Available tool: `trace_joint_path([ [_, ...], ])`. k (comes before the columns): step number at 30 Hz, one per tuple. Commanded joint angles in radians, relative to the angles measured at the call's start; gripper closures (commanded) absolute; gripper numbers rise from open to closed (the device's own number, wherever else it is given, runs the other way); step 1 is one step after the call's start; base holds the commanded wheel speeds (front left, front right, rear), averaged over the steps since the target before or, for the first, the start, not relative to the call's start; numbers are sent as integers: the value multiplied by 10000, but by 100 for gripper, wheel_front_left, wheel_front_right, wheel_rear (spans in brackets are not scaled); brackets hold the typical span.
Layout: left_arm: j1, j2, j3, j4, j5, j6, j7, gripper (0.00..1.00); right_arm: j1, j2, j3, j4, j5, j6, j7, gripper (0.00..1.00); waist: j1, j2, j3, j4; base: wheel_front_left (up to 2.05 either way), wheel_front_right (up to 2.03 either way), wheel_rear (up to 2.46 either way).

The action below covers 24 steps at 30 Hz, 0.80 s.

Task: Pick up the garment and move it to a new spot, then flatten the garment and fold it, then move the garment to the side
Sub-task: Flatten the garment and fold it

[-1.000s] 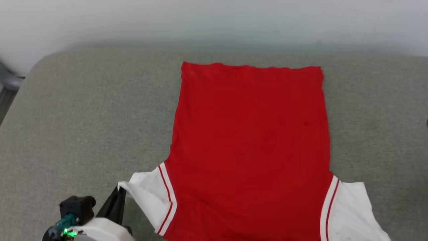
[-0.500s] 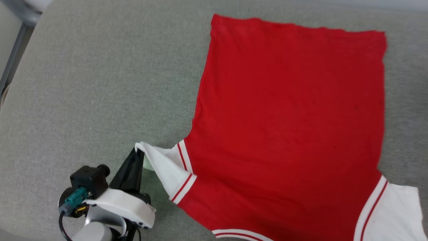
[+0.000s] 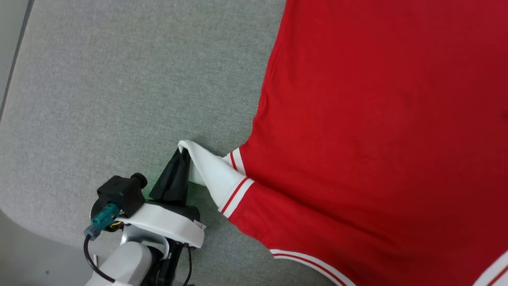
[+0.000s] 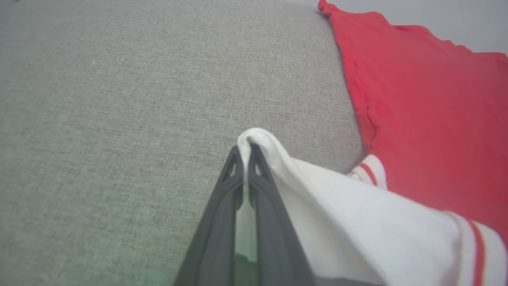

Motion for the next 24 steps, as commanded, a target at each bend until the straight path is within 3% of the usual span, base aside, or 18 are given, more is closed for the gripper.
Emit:
trace_joint_path([
  [1, -167, -119, 105, 59, 122, -98, -24, 100, -183, 120, -27, 191, -116, -11, 16, 0, -3, 0, 398, 338, 0, 0, 0],
  [11, -116, -668, 632, 349, 664, -603, -22, 100, 1107, 626, 324, 1748, -475, -8, 99, 0, -3, 0, 702, 413, 0, 0, 0],
  [13, -103, -741, 712, 402, 743, -675, -22, 100, 1188, 577, 333, 1788, -512, -8, -69, 100, -3, 0, 669, 365, 0, 0, 0],
  [24, 345, -823, 1108, 876, 1022, -941, -24, 100, 654, 109, 909, 1083, 20, -11, -2112, 100, -3, 0, -507, -209, 0, 0, 0],
])
